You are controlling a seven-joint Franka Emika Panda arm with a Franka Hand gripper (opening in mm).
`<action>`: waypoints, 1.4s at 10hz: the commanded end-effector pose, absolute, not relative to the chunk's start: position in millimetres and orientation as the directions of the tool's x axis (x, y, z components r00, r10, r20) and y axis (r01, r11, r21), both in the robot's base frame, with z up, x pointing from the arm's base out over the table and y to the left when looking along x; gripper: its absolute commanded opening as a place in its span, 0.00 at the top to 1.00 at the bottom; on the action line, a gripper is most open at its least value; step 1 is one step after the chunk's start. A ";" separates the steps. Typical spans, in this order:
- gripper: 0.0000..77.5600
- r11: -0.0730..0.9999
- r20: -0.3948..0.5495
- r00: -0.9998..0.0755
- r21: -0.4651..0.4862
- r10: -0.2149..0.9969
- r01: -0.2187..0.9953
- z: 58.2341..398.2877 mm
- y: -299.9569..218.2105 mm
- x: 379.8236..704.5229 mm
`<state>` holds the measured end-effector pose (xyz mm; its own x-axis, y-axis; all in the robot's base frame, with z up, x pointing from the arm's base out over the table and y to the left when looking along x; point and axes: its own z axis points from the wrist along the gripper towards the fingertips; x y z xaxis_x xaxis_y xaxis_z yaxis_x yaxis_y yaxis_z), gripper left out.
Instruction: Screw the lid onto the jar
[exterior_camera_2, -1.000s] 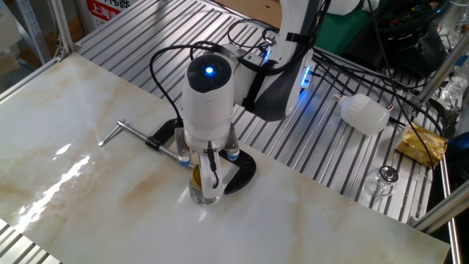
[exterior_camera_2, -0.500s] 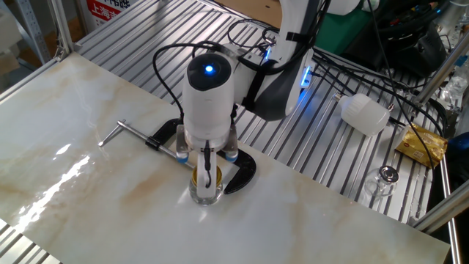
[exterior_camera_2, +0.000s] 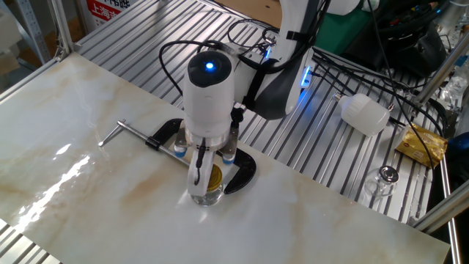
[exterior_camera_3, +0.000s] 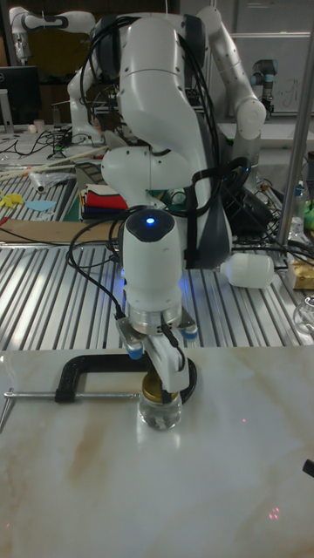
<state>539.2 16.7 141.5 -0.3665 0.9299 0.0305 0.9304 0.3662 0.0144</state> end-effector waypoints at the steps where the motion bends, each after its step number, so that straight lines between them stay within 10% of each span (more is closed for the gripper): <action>1: 0.99 0.016 0.040 -0.018 0.043 0.999 0.999 144.9 18.0 539.6; 14: 0.99 -0.018 0.037 0.017 0.009 0.999 1.000 144.7 17.9 540.0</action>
<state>539.2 17.9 143.9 0.0139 0.9992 0.0370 0.9999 -0.0142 0.0072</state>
